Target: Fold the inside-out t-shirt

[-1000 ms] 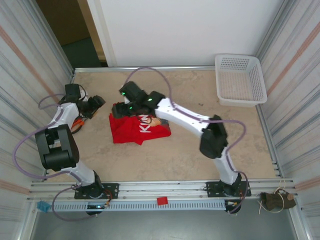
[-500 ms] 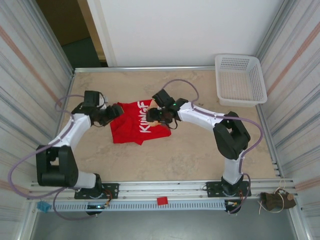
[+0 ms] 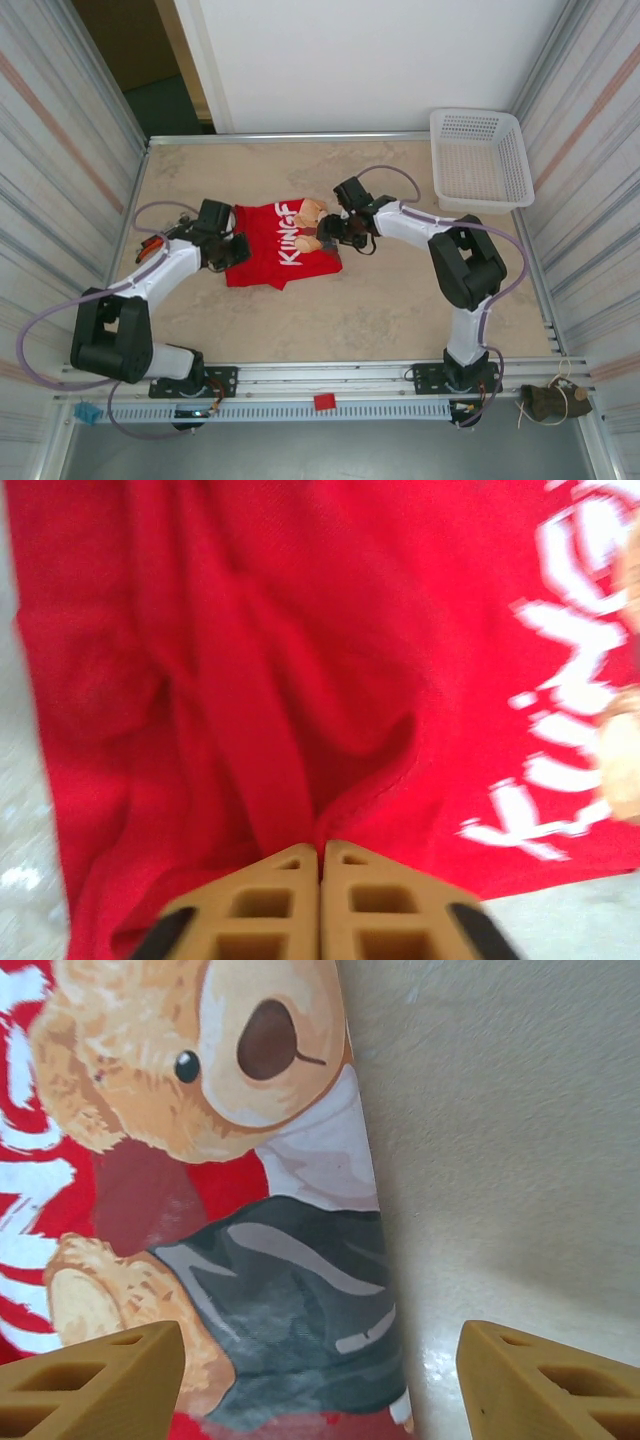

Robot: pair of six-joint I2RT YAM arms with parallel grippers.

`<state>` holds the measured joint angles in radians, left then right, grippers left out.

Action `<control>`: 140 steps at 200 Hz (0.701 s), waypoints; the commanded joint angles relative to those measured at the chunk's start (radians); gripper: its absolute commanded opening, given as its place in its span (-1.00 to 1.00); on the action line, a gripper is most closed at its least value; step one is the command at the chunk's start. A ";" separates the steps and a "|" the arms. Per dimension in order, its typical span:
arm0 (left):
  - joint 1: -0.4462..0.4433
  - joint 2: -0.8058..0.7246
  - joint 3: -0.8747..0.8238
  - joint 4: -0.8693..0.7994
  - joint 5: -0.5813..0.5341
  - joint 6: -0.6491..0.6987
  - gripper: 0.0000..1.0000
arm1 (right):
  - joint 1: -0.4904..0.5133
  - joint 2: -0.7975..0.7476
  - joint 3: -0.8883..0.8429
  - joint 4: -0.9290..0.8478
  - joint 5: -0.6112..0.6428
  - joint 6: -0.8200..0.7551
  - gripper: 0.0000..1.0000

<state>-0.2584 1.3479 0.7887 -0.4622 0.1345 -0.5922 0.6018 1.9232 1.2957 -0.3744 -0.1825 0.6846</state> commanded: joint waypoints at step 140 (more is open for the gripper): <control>-0.269 -0.249 -0.079 0.100 -0.194 -0.427 0.22 | -0.054 -0.006 -0.098 0.039 0.014 0.087 -1.00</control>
<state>-0.4503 0.9791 0.6746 -0.4862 -0.0753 -0.9466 0.5659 1.9839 1.2655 -0.2958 -0.2497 0.7303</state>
